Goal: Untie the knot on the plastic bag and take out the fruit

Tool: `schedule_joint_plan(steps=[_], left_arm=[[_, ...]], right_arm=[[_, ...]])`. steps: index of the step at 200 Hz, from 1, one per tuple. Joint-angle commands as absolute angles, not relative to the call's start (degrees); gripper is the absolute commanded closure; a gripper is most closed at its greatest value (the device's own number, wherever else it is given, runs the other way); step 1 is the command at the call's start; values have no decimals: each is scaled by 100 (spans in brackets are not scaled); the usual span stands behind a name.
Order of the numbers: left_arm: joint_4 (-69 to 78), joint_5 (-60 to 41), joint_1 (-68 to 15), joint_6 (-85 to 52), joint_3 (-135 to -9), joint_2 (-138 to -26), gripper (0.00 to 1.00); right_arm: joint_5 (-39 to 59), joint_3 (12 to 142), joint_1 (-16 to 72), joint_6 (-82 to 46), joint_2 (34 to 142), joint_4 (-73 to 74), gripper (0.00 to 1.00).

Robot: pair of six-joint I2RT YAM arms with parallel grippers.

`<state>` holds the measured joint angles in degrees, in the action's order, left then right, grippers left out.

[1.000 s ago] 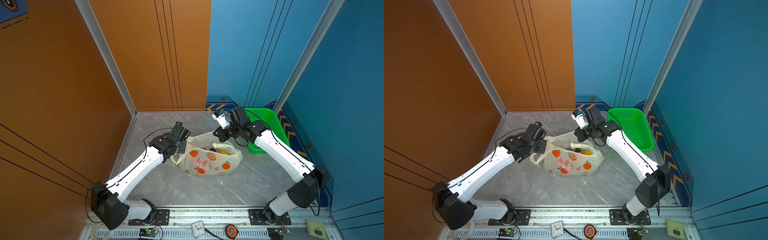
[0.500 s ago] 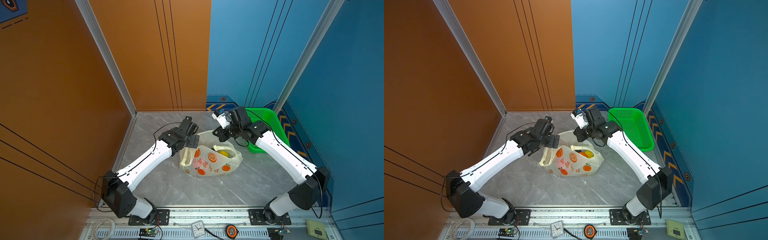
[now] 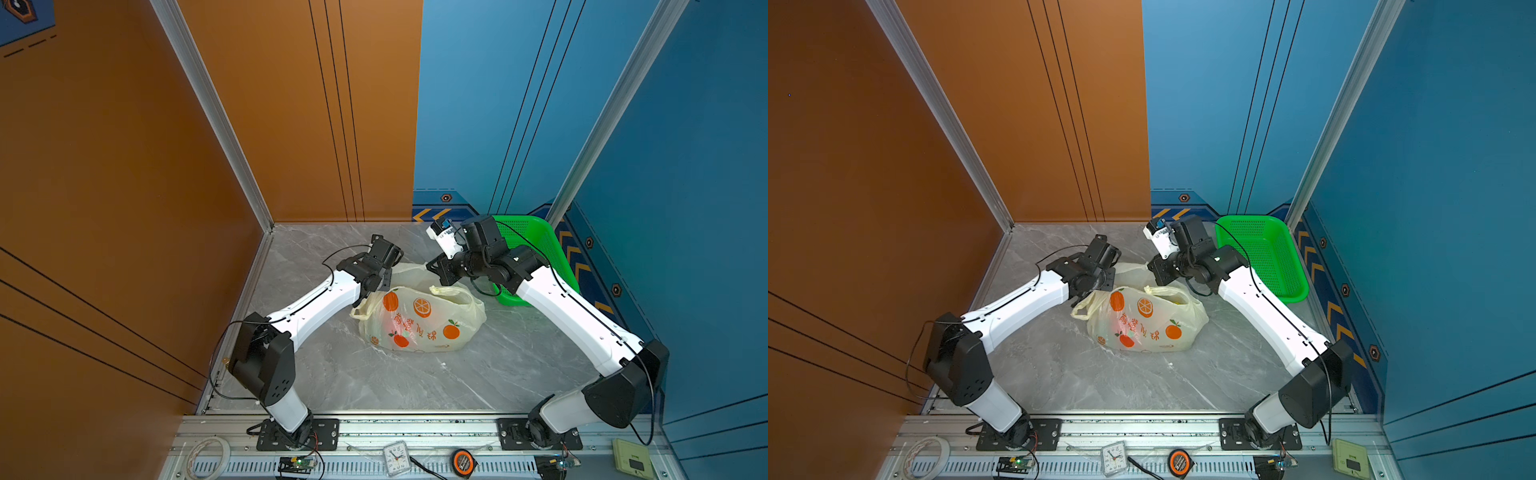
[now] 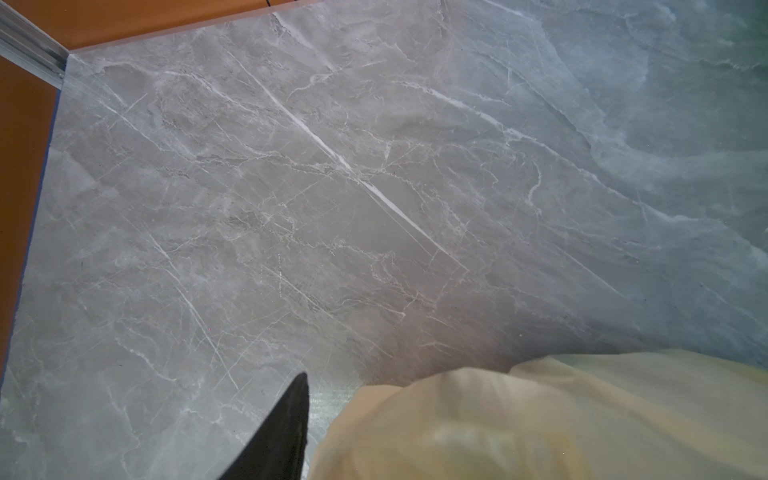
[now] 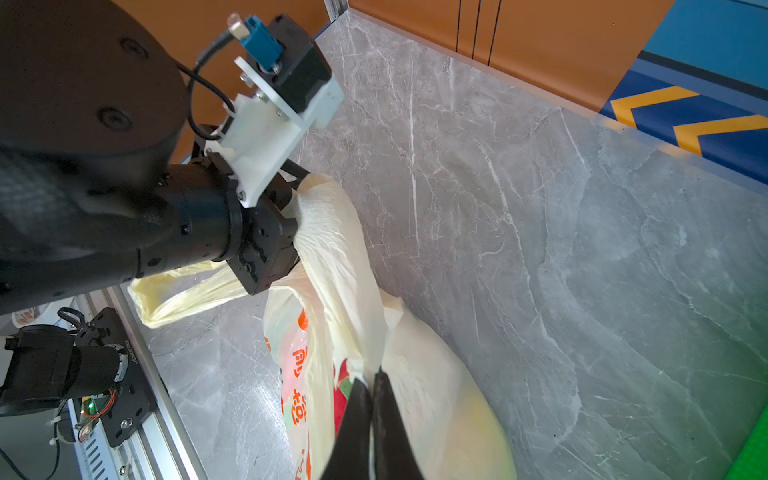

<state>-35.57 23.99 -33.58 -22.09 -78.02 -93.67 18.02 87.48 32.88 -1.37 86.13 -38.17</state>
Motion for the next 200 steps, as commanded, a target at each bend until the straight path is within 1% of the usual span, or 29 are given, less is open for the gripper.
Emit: schedule_joint_plan(steps=[1, 16, 22, 33, 42, 53, 67, 71, 83, 84, 87, 88, 100, 117, 127, 135, 142, 161, 176, 200], left_arm=[[-4000, 2323, -3218, -2124, -7555, -8929, 69], [-4129, 1810, -3208, -2106, -7365, -8577, 80], [-4168, 1585, -3216, -2130, -7317, -8450, 83], [-4258, 1231, -3258, -2226, -7274, -8247, 93], [-4258, 931, -3304, -2277, -7243, -8123, 96], [-4310, 717, -3385, -2351, -7288, -8053, 100], [-4369, 471, -3459, -2377, -7400, -8078, 100], [-4396, 406, -3473, -2389, -7445, -8104, 100], [-4437, 226, -3506, -2408, -7568, -8184, 100], [-4442, 210, -3515, -2408, -7577, -8188, 100], [-4447, 170, -3522, -2416, -7603, -8210, 100], [-4447, 160, -3528, -2416, -7616, -8214, 100], [-4456, 14, -3553, -2433, -7685, -8264, 100], [-4461, -77, -3576, -2441, -7730, -8266, 100], [-4465, -79, -3574, -2443, -7711, -8214, 100], [-4457, -103, -3569, -2437, -7687, -8169, 100], [-4456, -138, -3559, -2421, -7675, -8129, 100], [-4445, -227, -3511, -2331, -7593, -8034, 100], [-4409, -302, -3482, -2295, -7471, -7967, 100], [-4061, -402, -3465, -2330, -7156, -7871, 100]], right_arm=[[1778, 8664, 3253, -201, 8468, -3733, 100], [1745, 8659, 3243, -202, 8554, -3790, 100], [1688, 8673, 3235, -212, 8607, -3849, 100], [1644, 8730, 3225, -212, 8718, -3978, 100], [1639, 8803, 3209, -201, 8788, -4125, 100], [1638, 8945, 3197, -193, 8836, -4333, 83], [1725, 9197, 3192, -202, 8818, -4630, 57], [1765, 9287, 3198, -202, 8808, -4730, 52], [1860, 9549, 3229, -249, 8745, -5009, 43], [1858, 9583, 3244, -264, 8730, -5040, 40], [1855, 9620, 3259, -270, 8711, -5086, 39], [1866, 9663, 3273, -279, 8688, -5123, 37], [1836, 9862, 3401, -292, 8595, -5301, 30], [1826, 10137, 3719, -221, 8544, -5587, 26], [1785, 10174, 3915, -195, 8544, -5696, 25], [1827, 10080, 3981, -178, 8535, -5702, 25], [1882, 9987, 4244, -133, 8526, -5683, 24], [1789, 9698, 4566, -4, 8507, -5515, 19], [1720, 9505, 4675, 50, 8571, -5298, 16], [1929, 8990, 4676, 162, 8687, -4790, 12]])
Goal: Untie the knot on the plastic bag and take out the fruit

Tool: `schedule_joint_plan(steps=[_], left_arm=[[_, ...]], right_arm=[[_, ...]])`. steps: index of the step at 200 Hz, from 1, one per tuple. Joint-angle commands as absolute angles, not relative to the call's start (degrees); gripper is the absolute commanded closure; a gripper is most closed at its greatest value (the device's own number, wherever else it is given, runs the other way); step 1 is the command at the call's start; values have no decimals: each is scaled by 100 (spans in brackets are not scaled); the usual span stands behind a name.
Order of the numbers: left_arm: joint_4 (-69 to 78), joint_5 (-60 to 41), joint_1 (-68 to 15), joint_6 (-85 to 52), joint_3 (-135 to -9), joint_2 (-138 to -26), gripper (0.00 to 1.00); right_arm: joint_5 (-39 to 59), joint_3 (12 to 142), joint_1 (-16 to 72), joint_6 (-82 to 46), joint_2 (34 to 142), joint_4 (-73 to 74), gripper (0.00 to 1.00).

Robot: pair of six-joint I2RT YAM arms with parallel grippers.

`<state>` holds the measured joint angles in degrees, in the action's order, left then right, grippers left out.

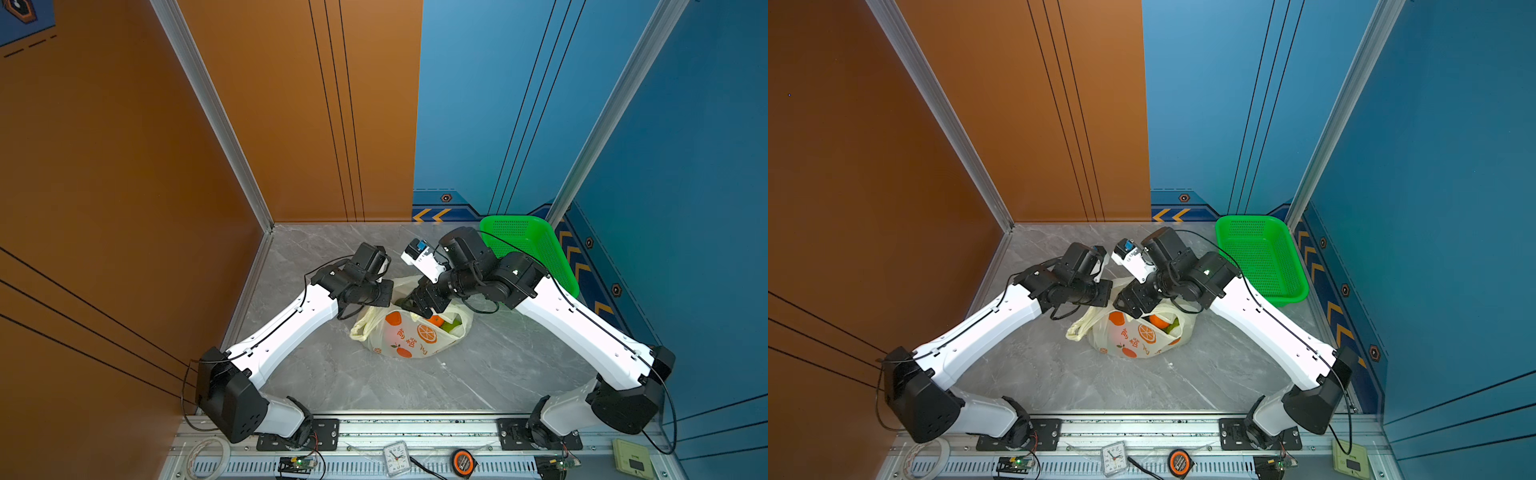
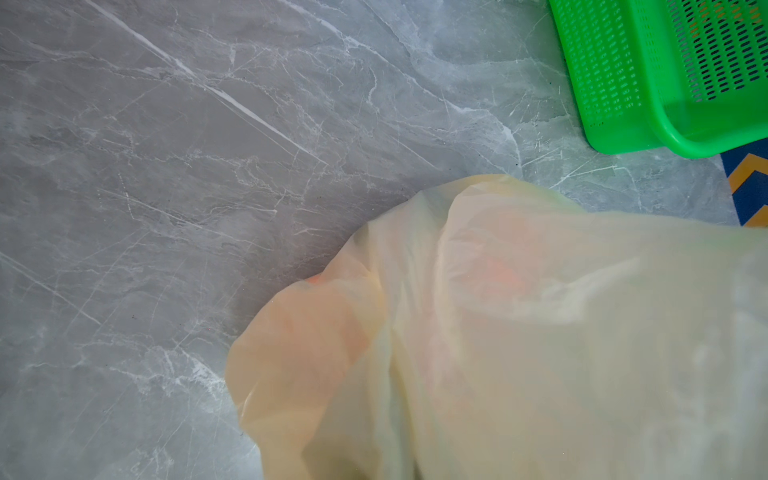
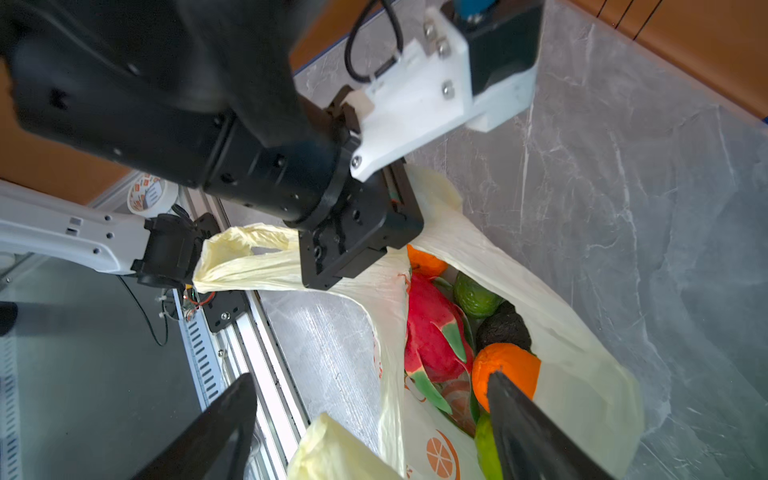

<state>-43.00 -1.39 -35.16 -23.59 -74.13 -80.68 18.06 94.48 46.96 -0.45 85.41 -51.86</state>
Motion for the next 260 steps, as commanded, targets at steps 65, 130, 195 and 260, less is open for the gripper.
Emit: schedule_joint_plan(steps=[65, 130, 195, 260], left_arm=[[-3523, -812, -3204, -2553, -7180, -7954, 100], [-3516, -835, -2857, -2681, -7271, -7787, 100], [-3516, -1097, -3080, -2657, -6680, -7338, 100], [-3507, -721, -3494, -2601, -6307, -6999, 100]], right_arm=[[1558, 7389, 5493, 53, 8537, -4092, 12], [1010, 6159, 6654, -516, 8344, -3633, 15], [1313, 6677, 6376, -1209, 7956, -3717, 5], [1227, 7771, 5636, -1588, 7527, -4358, 3]])
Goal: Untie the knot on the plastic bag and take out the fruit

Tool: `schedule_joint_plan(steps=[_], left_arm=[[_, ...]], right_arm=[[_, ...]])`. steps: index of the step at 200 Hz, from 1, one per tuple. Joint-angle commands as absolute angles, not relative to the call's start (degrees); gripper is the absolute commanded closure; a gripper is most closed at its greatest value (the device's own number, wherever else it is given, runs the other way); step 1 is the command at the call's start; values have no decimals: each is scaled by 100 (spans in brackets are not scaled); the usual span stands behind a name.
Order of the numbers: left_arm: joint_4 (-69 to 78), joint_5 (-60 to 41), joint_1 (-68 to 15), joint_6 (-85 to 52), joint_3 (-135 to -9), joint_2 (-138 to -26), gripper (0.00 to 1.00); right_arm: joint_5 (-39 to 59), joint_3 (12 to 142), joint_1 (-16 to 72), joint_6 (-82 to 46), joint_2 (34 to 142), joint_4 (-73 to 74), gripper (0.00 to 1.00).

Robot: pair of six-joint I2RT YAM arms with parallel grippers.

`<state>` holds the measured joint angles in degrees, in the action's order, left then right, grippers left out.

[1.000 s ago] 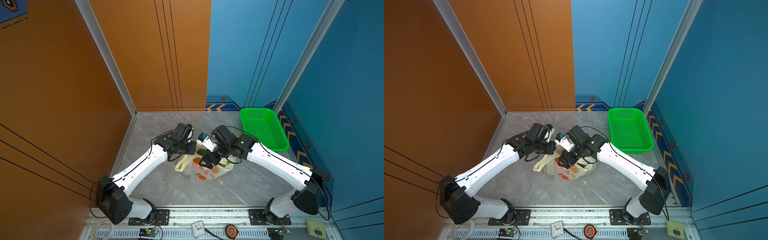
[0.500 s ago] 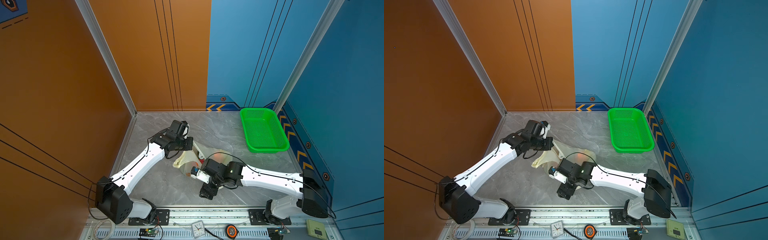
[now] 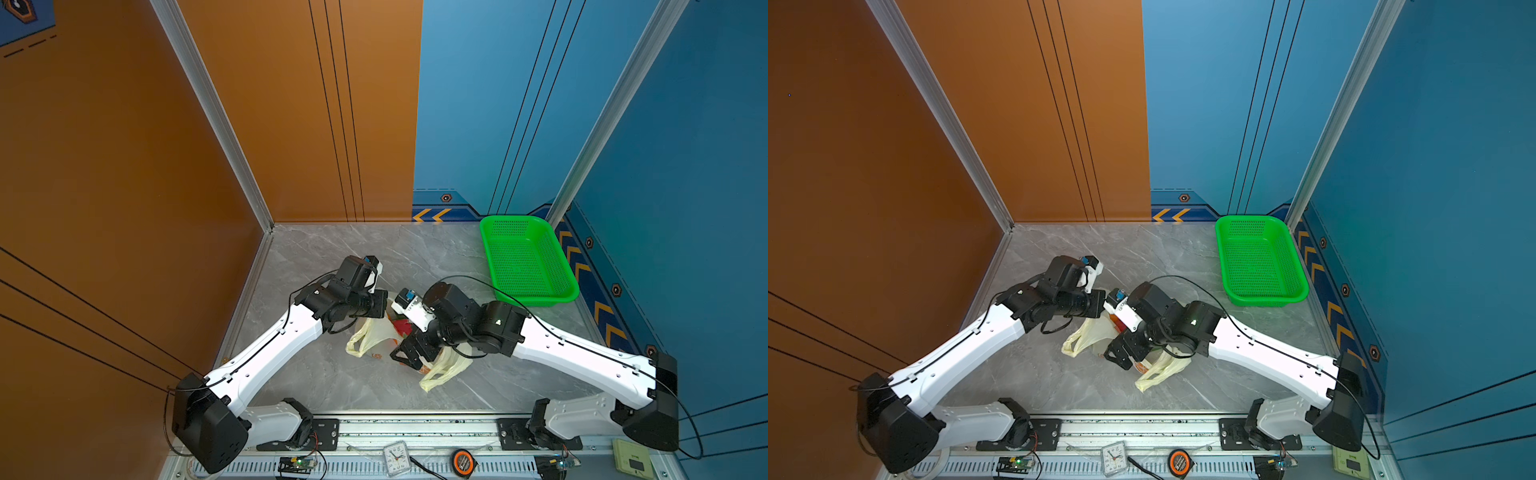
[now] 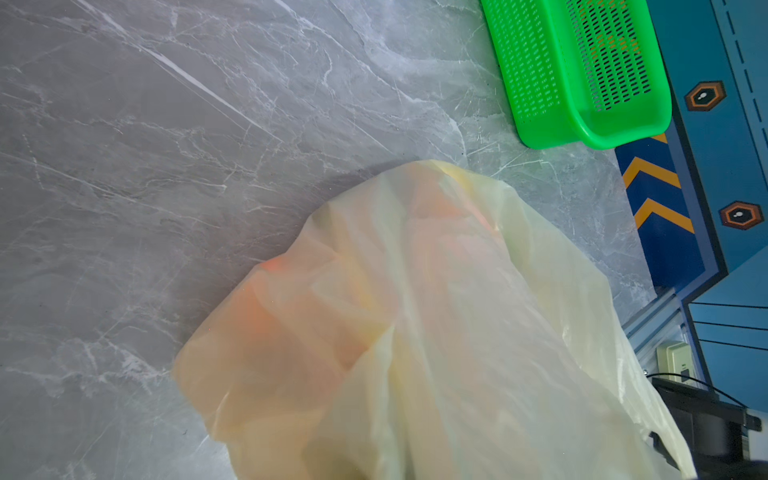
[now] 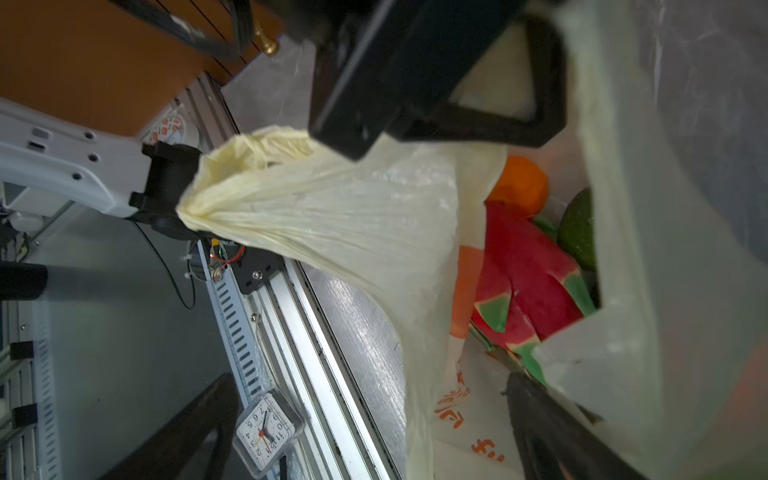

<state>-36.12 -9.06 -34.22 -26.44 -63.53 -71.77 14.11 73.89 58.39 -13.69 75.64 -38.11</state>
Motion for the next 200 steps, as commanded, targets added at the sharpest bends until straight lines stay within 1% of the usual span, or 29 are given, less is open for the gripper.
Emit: schedule_joint_plan(steps=[1, 18, 35, 59, 75, 81, 90, 102, 112, 119, 140, 149, 167, 187, 200], left_arm=[[-3507, -721, -3496, -2597, -6305, -7002, 100], [-3507, -706, -3538, -2583, -6320, -6985, 100], [-3490, -680, -3563, -2575, -6296, -6957, 100], [-3480, -687, -3593, -2570, -6240, -6946, 100], [-3480, -686, -3603, -2579, -6175, -6894, 100], [-3480, -677, -3614, -2591, -6152, -6867, 100], [-3483, -680, -3621, -2601, -6103, -6817, 100], [-3487, -704, -3632, -2585, -6029, -6757, 100], [-3514, -729, -3647, -2606, -5946, -6701, 100], [-3576, -737, -3681, -2626, -5941, -6668, 100], [-3870, -637, -3873, -2642, -5622, -6552, 100], [-3995, -587, -3976, -2662, -5520, -6509, 100], [-4267, -471, -4170, -2741, -5346, -6428, 100], [-4403, -390, -4302, -2859, -5201, -6284, 100], [-4395, -327, -4313, -2967, -5224, -6190, 100]], right_arm=[[1189, 7784, 5626, -1585, 7534, -4376, 3], [536, 7995, 5527, -1438, 7643, -4682, 7], [99, 8033, 5475, -1279, 7840, -4798, 11], [-580, 7967, 5484, -1214, 8115, -4768, 22], [-671, 7877, 5435, -1142, 8323, -4635, 25], [-656, 7842, 5394, -1137, 8414, -4595, 28], [-673, 7818, 5323, -1139, 8547, -4562, 37], [-941, 7764, 5238, -1186, 8687, -4553, 54], [-1235, 7729, 5141, -1207, 8736, -4561, 69], [-1473, 7708, 5064, -1208, 8729, -4561, 78], [-1857, 7664, 4690, -1173, 8585, -4561, 91], [-1990, 7680, 4539, -1135, 8527, -4559, 94], [-2178, 7754, 4323, -1009, 8505, -4579, 98], [-2154, 7839, 4229, -924, 8639, -4667, 98], [-2011, 7968, 4240, -887, 8750, -4866, 96]])
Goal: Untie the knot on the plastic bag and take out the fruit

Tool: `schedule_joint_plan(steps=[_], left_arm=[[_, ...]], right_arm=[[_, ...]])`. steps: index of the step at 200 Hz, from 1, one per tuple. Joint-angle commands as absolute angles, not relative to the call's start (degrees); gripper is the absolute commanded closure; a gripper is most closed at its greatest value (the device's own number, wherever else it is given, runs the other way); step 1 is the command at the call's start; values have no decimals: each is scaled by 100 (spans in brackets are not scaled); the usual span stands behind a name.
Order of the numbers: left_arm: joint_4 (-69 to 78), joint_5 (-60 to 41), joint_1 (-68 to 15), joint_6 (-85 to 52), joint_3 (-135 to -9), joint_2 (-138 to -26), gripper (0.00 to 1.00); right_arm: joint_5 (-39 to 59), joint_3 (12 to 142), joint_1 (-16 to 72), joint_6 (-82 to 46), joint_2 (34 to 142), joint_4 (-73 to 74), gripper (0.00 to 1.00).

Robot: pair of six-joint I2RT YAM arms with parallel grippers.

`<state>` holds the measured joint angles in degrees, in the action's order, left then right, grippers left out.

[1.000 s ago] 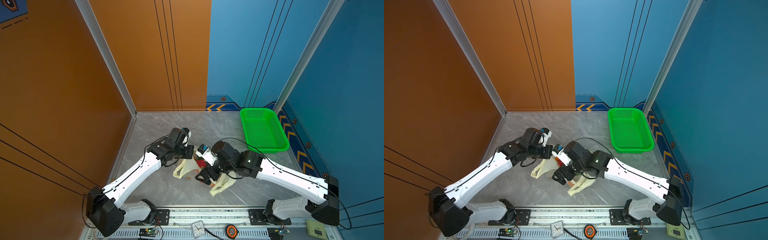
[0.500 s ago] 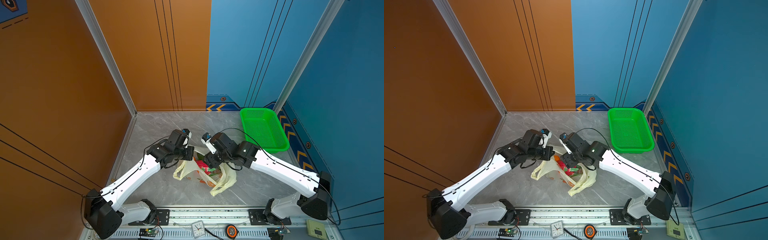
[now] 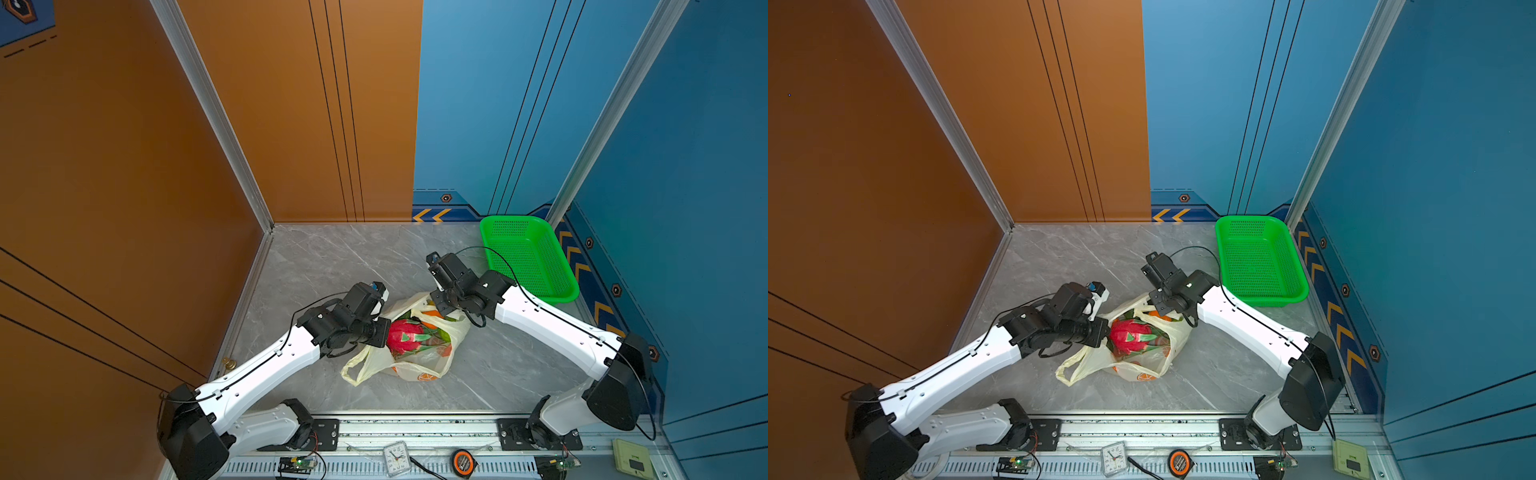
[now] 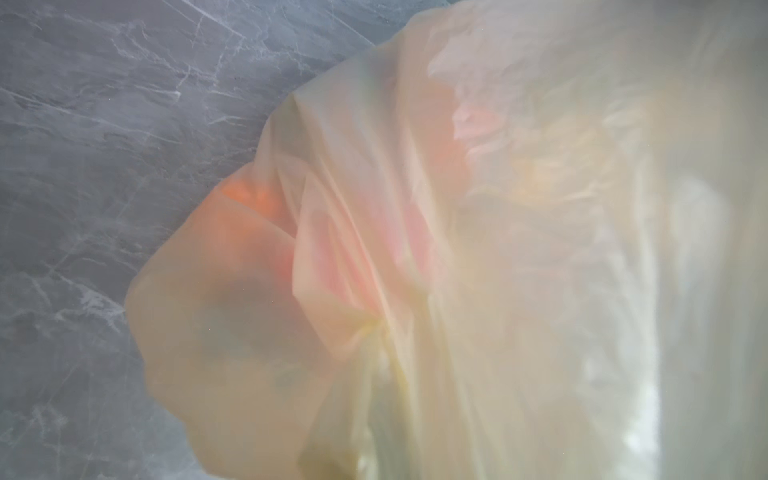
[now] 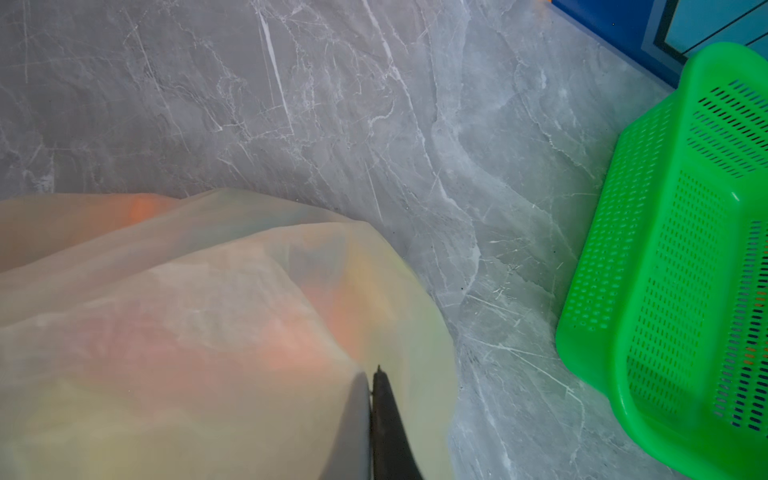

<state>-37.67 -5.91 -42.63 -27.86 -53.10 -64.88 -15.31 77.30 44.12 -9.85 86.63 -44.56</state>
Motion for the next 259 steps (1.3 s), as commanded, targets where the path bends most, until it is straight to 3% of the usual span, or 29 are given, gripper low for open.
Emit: schedule_joint_plan(steps=[1, 10, 29, 48, 67, 116, 168, 217, 259], left_arm=[[-4395, -317, -4310, -2969, -5235, -6189, 100], [-4394, -272, -4307, -2966, -5348, -6192, 100], [-4403, -229, -4307, -2902, -5621, -6312, 100], [-4395, -254, -4309, -2884, -5747, -6437, 100], [-4395, -246, -4308, -2868, -5748, -6486, 100], [-4395, -220, -4298, -2865, -5689, -6391, 100], [-4395, -191, -4276, -2902, -5662, -6333, 100], [-4392, -142, -4275, -2949, -5673, -6258, 100], [-4395, -115, -4272, -2936, -5696, -6229, 100]], right_arm=[[-1994, 7979, 4238, -883, 8756, -4890, 95], [-1801, 8112, 4269, -887, 8783, -5087, 87], [-1393, 8471, 4425, -934, 8722, -5652, 53], [-1025, 8881, 4691, -1080, 8624, -6199, 34], [-847, 9260, 4965, -1301, 8525, -6613, 24], [-111, 9460, 5658, -2073, 8382, -6511, 20], [589, 7947, 5716, -2800, 8147, -4816, 24], [-1056, 8192, 6011, -2459, 8469, -5331, 22], [-1646, 8678, 6362, -2233, 8371, -6109, 15]])
